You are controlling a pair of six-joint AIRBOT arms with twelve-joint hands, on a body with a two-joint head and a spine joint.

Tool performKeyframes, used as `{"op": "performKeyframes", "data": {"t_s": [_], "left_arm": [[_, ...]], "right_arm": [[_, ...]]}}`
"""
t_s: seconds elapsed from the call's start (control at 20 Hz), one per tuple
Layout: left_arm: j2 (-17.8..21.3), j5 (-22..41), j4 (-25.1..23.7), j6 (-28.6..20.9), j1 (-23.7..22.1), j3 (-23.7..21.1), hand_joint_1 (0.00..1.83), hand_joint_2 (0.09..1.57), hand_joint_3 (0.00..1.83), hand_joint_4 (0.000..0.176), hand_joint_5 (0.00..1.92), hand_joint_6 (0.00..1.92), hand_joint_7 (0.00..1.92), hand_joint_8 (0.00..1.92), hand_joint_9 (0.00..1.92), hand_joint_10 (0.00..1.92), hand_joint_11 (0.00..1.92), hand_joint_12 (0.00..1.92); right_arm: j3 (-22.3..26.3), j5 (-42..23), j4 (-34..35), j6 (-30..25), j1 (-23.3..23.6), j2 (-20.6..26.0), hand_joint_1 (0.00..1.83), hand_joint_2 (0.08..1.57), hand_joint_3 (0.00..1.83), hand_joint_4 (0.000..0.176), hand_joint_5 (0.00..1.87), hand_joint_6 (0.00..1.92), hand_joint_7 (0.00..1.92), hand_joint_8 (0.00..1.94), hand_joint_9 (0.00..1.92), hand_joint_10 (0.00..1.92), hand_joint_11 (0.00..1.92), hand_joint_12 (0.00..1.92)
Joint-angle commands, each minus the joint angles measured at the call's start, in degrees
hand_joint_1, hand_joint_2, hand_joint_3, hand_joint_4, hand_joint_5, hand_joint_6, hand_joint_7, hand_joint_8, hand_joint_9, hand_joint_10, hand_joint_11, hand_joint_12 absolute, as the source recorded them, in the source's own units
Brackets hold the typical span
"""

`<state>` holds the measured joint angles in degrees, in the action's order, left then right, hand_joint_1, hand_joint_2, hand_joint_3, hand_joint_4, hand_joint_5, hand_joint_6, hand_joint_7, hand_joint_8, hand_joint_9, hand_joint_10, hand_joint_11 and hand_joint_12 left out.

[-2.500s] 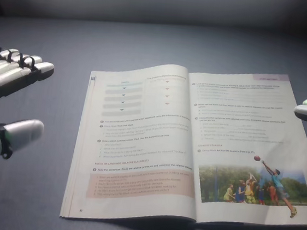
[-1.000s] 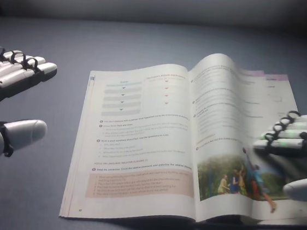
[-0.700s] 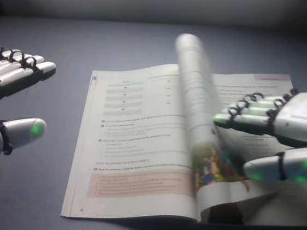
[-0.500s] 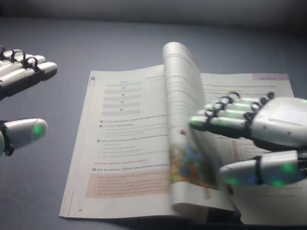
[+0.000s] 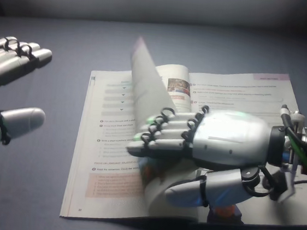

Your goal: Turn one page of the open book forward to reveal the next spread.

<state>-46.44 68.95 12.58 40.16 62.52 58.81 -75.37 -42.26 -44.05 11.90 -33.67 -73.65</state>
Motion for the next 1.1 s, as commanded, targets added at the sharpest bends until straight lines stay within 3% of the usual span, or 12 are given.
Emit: {"op": "performKeyframes", "data": {"t_s": [0.0,0.25,0.4,0.5,0.6,0.75,0.8,0.85,0.95,1.05], "left_arm": [[0.82,7.69,1.23,-0.34,-0.47,0.57,0.00,1.30,0.00,0.000,0.11,0.01,0.09,0.01,0.06,0.01,0.01,0.01],[1.20,8.40,2.77,-0.43,-0.46,0.90,0.00,1.31,0.00,0.000,0.11,0.00,0.07,0.00,0.03,0.00,0.02,0.01],[0.99,7.71,2.46,-0.59,-0.50,0.96,0.00,1.31,0.00,0.000,0.12,0.01,0.07,0.01,0.06,0.01,0.06,0.03],[0.78,7.46,2.23,-0.62,-0.64,1.06,0.00,1.32,0.00,0.000,0.13,0.01,0.08,0.01,0.06,0.01,0.06,0.03],[0.53,7.27,2.01,-0.62,-0.80,1.17,0.00,1.33,0.00,0.000,0.13,0.01,0.09,0.01,0.06,0.01,0.04,0.02],[0.35,7.46,1.87,-0.70,-0.92,1.06,0.00,1.33,0.00,0.000,0.12,0.00,0.08,0.00,0.05,0.00,0.04,0.02],[0.27,7.58,1.90,-0.72,-0.92,1.03,0.00,1.33,0.00,0.000,0.12,0.00,0.09,0.01,0.05,0.00,0.03,0.01],[0.19,7.66,1.99,-0.73,-0.91,1.01,0.00,1.32,0.00,0.000,0.12,0.00,0.08,0.00,0.05,0.00,0.03,0.02],[0.20,7.75,2.07,-0.75,-0.88,0.90,0.00,1.32,0.00,0.000,0.12,0.00,0.08,0.00,0.04,0.00,0.04,0.02],[0.22,8.24,2.11,-0.93,-0.77,0.78,0.00,1.33,0.00,0.000,0.11,0.00,0.09,0.00,0.05,0.00,0.02,0.01]], "right_arm": [[0.99,-8.67,1.00,-0.77,0.97,-0.09,0.00,1.34,0.00,0.000,0.17,0.00,0.18,0.00,0.12,0.00,0.04,0.02],[3.74,-16.47,-0.60,-0.84,4.72,-0.03,0.00,1.37,0.01,0.000,0.23,0.01,0.26,0.01,0.21,0.01,0.12,0.06],[4.47,-20.14,-1.04,-0.84,7.97,-0.03,0.00,1.32,0.00,0.000,0.13,0.00,0.17,0.00,0.15,0.00,0.05,0.03],[4.64,-21.62,-1.04,-0.84,9.16,-0.05,0.00,1.32,0.00,0.000,0.18,0.02,0.19,0.01,0.17,0.01,0.13,0.07],[4.79,-22.76,-1.02,-0.84,9.86,0.29,0.41,1.22,0.00,0.000,0.19,0.01,0.15,0.00,0.09,0.00,0.03,0.02],[5.52,-22.90,-0.62,-0.84,9.90,1.61,0.40,1.19,0.00,0.000,0.24,0.01,0.23,0.02,0.16,0.02,0.10,0.04],[5.68,-22.87,-0.26,-0.84,9.89,1.77,0.54,1.19,0.00,0.000,0.30,0.01,0.29,0.01,0.23,0.02,0.18,0.08],[5.84,-22.86,0.54,-0.84,9.89,2.99,0.58,1.18,0.00,0.000,0.29,0.00,0.28,0.00,0.23,0.01,0.19,0.09],[5.89,-22.60,1.21,-0.84,9.64,4.74,0.11,1.21,0.01,0.000,0.08,0.01,0.11,0.00,0.10,0.00,0.08,0.04],[6.03,-21.54,1.97,-0.82,8.67,6.77,0.00,1.23,0.02,0.000,0.09,0.02,0.13,0.01,0.11,0.01,0.07,0.03]]}}
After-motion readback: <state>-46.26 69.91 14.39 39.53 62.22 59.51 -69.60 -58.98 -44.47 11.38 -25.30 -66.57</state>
